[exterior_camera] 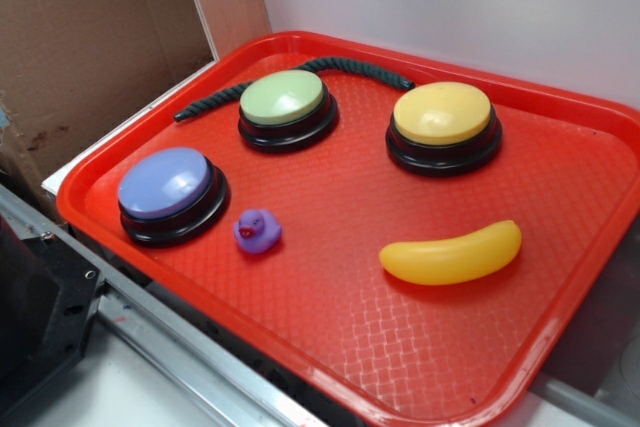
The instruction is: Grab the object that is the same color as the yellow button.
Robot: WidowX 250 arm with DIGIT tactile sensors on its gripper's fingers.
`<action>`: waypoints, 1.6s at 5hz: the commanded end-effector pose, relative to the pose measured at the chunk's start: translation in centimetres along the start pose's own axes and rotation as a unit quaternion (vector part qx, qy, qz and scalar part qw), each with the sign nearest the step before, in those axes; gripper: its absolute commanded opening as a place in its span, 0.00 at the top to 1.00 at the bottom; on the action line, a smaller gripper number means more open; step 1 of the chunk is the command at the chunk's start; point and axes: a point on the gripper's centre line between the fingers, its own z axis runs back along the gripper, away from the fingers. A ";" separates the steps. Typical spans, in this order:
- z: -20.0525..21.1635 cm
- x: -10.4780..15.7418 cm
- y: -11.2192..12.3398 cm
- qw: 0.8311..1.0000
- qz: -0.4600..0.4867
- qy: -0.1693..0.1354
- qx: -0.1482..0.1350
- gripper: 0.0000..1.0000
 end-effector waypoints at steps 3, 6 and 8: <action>-3.4 -2.8 -8.7 0.990 -0.142 -0.002 0.007 0.00; -3.4 -3.8 -9.4 0.991 -0.133 0.002 0.002 0.00; -11.1 0.7 -5.5 0.960 -0.276 0.054 0.019 0.00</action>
